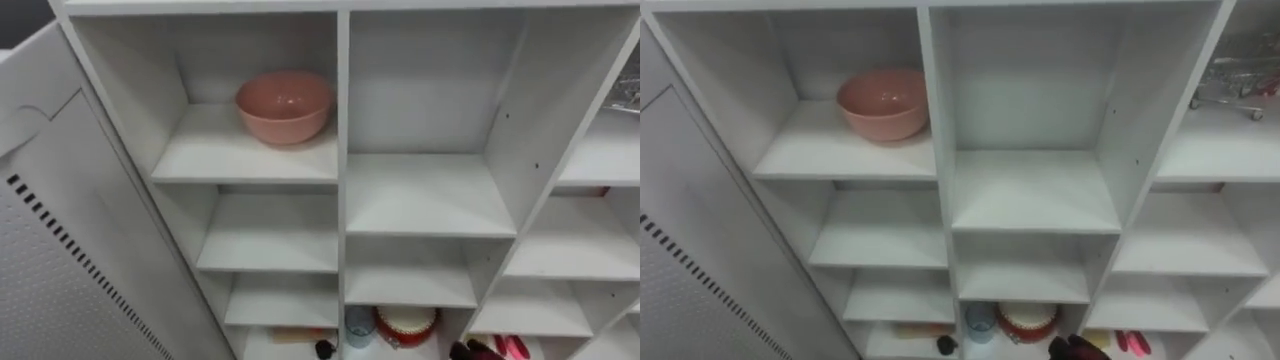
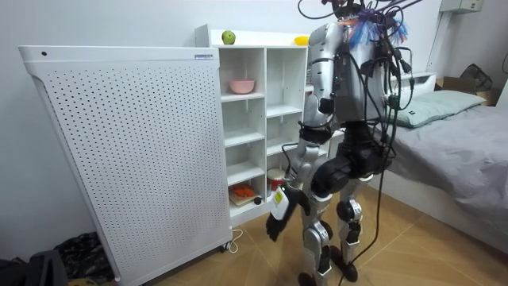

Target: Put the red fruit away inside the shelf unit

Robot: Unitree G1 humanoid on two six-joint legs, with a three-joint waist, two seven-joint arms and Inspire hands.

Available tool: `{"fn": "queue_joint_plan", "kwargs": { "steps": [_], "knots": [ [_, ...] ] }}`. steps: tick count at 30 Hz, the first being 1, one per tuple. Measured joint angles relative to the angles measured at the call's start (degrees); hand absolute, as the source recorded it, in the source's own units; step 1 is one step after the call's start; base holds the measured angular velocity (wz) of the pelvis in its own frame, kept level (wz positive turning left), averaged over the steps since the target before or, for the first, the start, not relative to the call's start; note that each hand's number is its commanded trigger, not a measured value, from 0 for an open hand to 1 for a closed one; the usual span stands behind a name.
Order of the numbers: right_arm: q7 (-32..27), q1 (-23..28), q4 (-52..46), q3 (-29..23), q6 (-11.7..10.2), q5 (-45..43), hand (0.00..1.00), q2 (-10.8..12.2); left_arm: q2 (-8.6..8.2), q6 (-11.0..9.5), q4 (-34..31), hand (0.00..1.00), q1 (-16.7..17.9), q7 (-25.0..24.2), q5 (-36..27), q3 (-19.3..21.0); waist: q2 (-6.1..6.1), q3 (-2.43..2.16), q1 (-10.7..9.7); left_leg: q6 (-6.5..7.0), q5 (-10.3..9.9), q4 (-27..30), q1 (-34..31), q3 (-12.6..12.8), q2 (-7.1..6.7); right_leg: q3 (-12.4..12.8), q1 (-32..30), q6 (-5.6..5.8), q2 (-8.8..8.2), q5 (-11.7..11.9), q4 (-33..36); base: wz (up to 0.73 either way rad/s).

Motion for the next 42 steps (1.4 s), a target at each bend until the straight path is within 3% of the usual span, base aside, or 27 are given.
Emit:
{"fn": "queue_joint_plan", "kwargs": {
  "steps": [4,8,13,18,21,24,31,36,42],
  "knots": [
    [2.22,-3.38,1.86,-2.01,1.12,8.96,1.00,-0.85,-0.03,1.81,-0.99,0.00,0.04,-0.27,-0.02,-0.44,-0.08,0.07,0.79,0.32,-1.19,5.50,-7.06,-0.35,0.11,0.06,-6.62,0.03,-1.00,-1.13,4.71,0.15],
    [3.31,-8.80,4.82,-2.65,2.23,17.89,1.00,-3.39,0.48,3.48,-4.29,0.00,0.22,-0.76,-2.32,-1.50,0.01,0.03,2.51,0.31,-1.19,10.41,-15.48,-0.41,-0.11,0.01,-14.32,0.31,-1.69,-1.00,8.47,0.04],
    [4.04,-13.12,5.39,-4.37,3.39,21.88,1.00,-6.42,0.52,4.00,-6.50,0.00,0.21,-0.74,-2.36,-2.59,0.04,-0.06,3.43,0.58,-1.23,15.05,-23.68,-0.76,-0.17,0.43,-21.84,0.00,-2.18,-0.82,12.36,0.07],
    [3.99,-19.02,5.42,-6.68,3.42,24.98,1.00,-8.67,0.81,4.71,-8.29,0.00,0.02,-0.06,-5.04,-3.74,0.41,-0.25,3.35,0.91,-1.43,18.98,-29.86,-0.41,-0.64,-0.51,-28.03,-0.93,-4.50,-1.69,17.28,0.12],
    [3.98,-21.23,5.38,-7.64,3.95,26.23,1.00,-10.40,1.05,4.73,-10.11,0.00,0.60,0.09,-5.04,-3.92,0.43,-0.27,3.85,1.09,-1.61,20.65,-32.16,-0.31,-1.24,0.17,-30.73,-0.75,-5.15,-2.60,19.87,0.16],
    [3.65,-22.79,5.37,-9.36,3.85,26.27,1.00,-11.05,1.27,4.89,-11.30,0.00,1.55,0.15,-6.25,-4.23,0.60,-0.37,4.64,1.10,-2.26,22.45,-33.84,-0.25,-1.27,0.63,-32.57,-1.26,-5.24,-3.01,21.83,0.01],
    [0.65,-25.59,5.31,-11.19,3.81,25.84,1.00,-12.54,1.57,5.15,-12.10,0.00,2.40,0.12,-7.32,-4.89,0.76,-0.48,4.86,1.10,-2.33,23.28,-35.50,-0.37,-2.06,0.57,-34.32,-1.25,-6.40,-4.08,23.78,0.10],
    [-1.29,-28.39,3.35,-11.30,1.79,25.38,1.00,-13.66,3.01,4.53,-12.01,0.00,2.46,0.13,-7.75,-5.83,0.87,-0.59,4.65,1.18,-2.29,23.66,-36.08,-0.35,-1.89,-0.30,-34.55,-1.59,-6.91,-4.22,24.06,0.04],
    [-4.44,-30.68,1.15,-11.35,1.33,25.42,1.00,-14.79,3.16,4.31,-12.12,0.00,3.91,0.64,-7.99,-5.87,0.82,-0.62,4.21,1.52,-2.38,24.60,-36.11,-0.34,-1.90,-0.03,-34.55,-1.52,-6.98,-4.66,25.07,0.03]
  ]
}}
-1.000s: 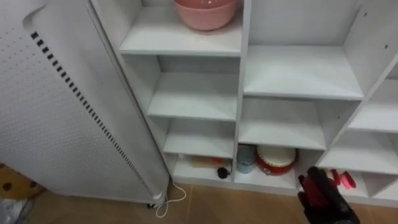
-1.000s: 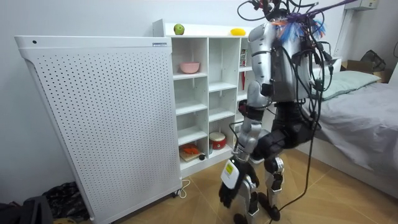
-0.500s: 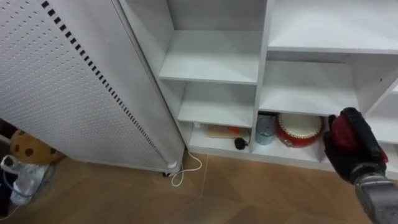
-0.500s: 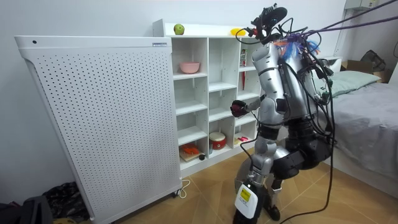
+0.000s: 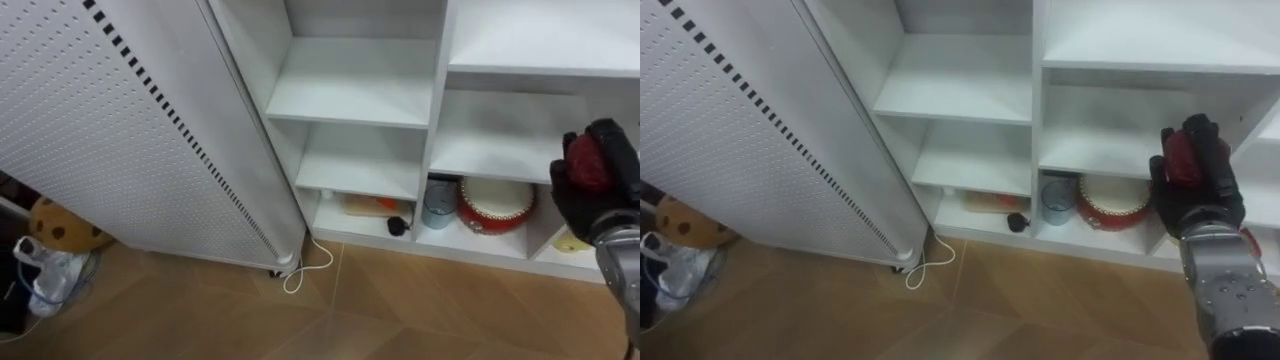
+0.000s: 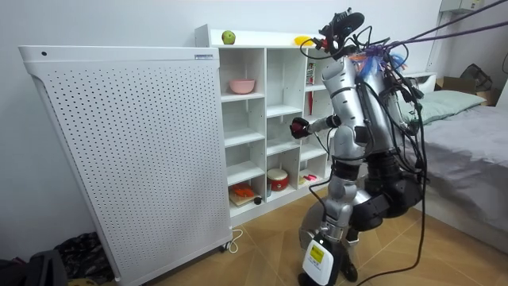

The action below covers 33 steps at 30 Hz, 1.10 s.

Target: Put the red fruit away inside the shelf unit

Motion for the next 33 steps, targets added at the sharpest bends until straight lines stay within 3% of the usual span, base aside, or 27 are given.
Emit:
{"fn": "queue_joint_plan", "kwargs": {
  "steps": [2,3,4,8,12,23,33],
  "knots": [
    [-1.28,-0.55,-0.95,0.00,-0.45,-0.02,1.00,-0.05,0.01,0.00,0.00,0.00,0.45,0.04,0.01,0.00,-0.05,-0.03,-0.37,-0.01,-0.02,0.19,-0.01,-0.04,-0.03,-0.01,0.00,-0.01,-0.07,-0.08,0.20,0.00],
    [-2.30,-0.55,-2.42,0.01,-0.82,-0.09,0.78,-0.03,0.03,-0.01,0.01,0.00,0.71,0.04,0.00,0.01,-0.03,-0.04,-0.66,-0.03,-0.03,0.26,-0.04,-0.05,-0.02,-0.01,0.00,0.03,-0.06,-0.12,0.26,0.00],
    [-2.91,-0.55,-3.33,0.01,-0.93,-0.10,0.00,-0.03,0.04,-0.02,0.01,0.00,0.86,0.04,0.00,0.02,-0.04,-0.05,-0.65,-0.05,-0.04,0.29,-0.04,-0.05,0.00,-0.01,0.00,0.03,-0.05,-0.12,0.26,0.00],
    [-6.79,-0.55,-6.34,0.06,-1.81,-0.17,0.00,0.02,0.38,-0.29,0.00,0.00,1.33,0.08,-0.02,0.03,-0.08,-0.74,-0.97,-0.16,-0.10,0.36,0.00,-0.03,0.08,-0.01,0.03,-0.11,0.00,0.00,0.28,0.00],
    [-10.17,-0.56,-7.15,0.06,-2.28,-0.20,0.00,0.02,1.45,-0.87,-1.34,0.00,2.01,0.96,-0.15,0.00,-0.19,-1.06,-1.00,-0.32,-0.18,0.45,0.02,-0.01,0.20,0.00,0.03,-0.10,0.04,0.01,0.32,0.00],
    [-14.80,-0.57,-8.44,0.19,-3.20,-0.17,0.00,0.01,2.19,-0.97,-2.88,0.00,3.67,2.48,-0.41,-1.21,-0.22,-1.04,-0.82,-0.35,-0.22,0.48,0.23,0.22,0.83,-0.28,0.17,-0.17,0.19,0.27,-0.15,-0.03],
    [-14.82,-0.57,-7.51,0.54,-3.14,-0.15,0.00,0.02,2.92,-1.27,-4.13,0.00,5.25,2.45,-0.35,-1.31,-0.30,-0.91,-0.40,-0.42,-0.27,0.43,0.36,0.28,0.96,-0.28,0.21,-0.30,0.08,-0.07,-0.16,0.00]
  ]
}}
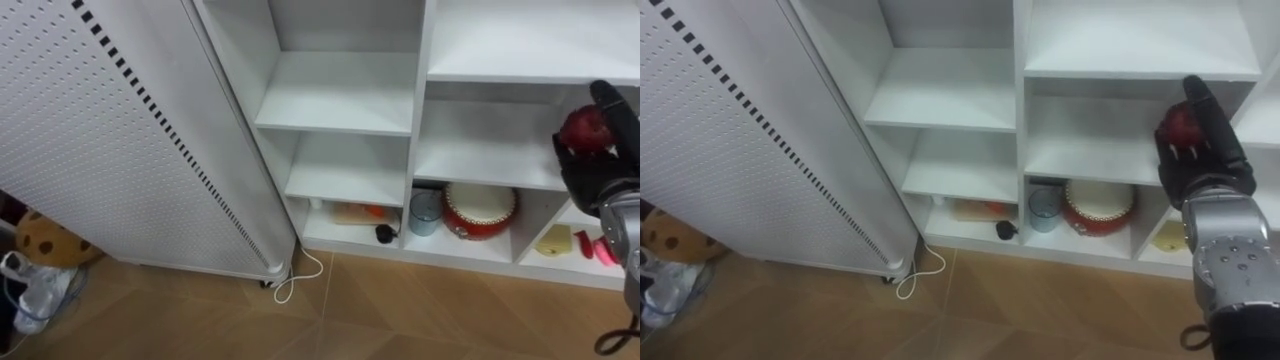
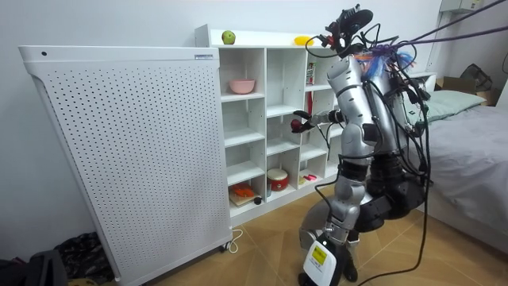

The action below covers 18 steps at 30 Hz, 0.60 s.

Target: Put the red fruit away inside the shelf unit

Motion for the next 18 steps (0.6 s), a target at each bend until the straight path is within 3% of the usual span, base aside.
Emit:
{"fn": "queue_joint_plan", "kwargs": {
  "steps": [10,18],
  "knots": [
    [0.16,0.00,0.25,0.00,-0.12,0.07,0.00,0.00,0.55,-0.05,-0.40,0.00,0.11,-0.10,0.01,-1.36,-0.15,0.13,0.50,-0.18,-0.20,-0.09,0.03,0.04,0.28,-0.07,0.00,-0.13,0.12,-0.16,-0.21,0.00],
    [0.97,0.02,1.90,0.06,0.15,0.07,0.00,0.01,0.62,0.09,-1.72,0.00,0.28,-1.39,0.00,-2.15,-0.70,0.49,0.92,-0.44,-0.55,-0.06,0.49,0.05,0.78,-0.22,0.46,-0.34,0.58,-0.29,-0.45,-0.01]
  ]
}}
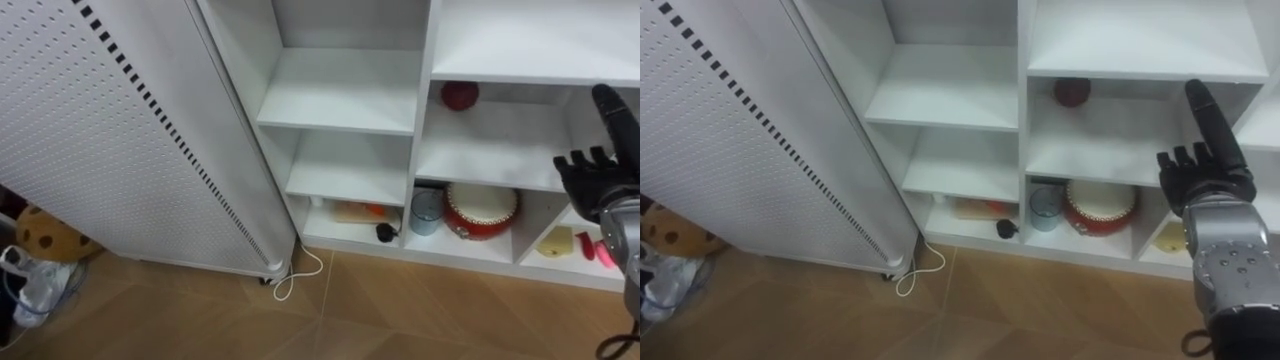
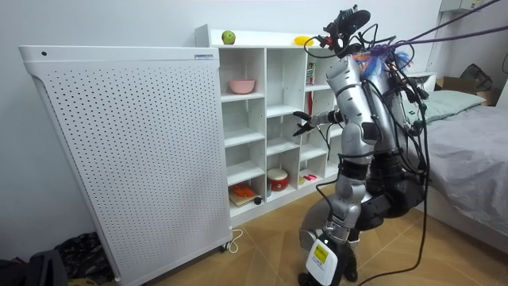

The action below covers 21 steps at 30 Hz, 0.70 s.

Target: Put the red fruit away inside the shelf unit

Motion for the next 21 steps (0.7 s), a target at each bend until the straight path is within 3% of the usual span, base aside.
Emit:
{"fn": "queue_joint_plan", "kwargs": {
  "steps": [13,21],
  "knots": [
    [3.87,0.57,4.02,1.61,0.14,-0.03,0.00,0.03,0.00,0.22,-0.59,0.00,0.33,-0.86,0.09,0.10,-0.08,0.20,0.33,-0.18,-0.80,-0.02,3.05,-0.16,0.31,-0.05,3.14,0.13,0.65,-0.53,-0.27,-0.01],
    [15.18,10.67,15.82,5.00,2.90,-1.26,0.00,-0.12,0.33,0.74,3.51,0.00,-0.06,-3.43,-0.56,1.60,0.40,0.81,1.74,-0.41,-1.16,-5.67,14.52,-0.93,1.08,-1.96,15.77,1.01,2.05,0.16,-7.58,-0.05]
  ]
}}
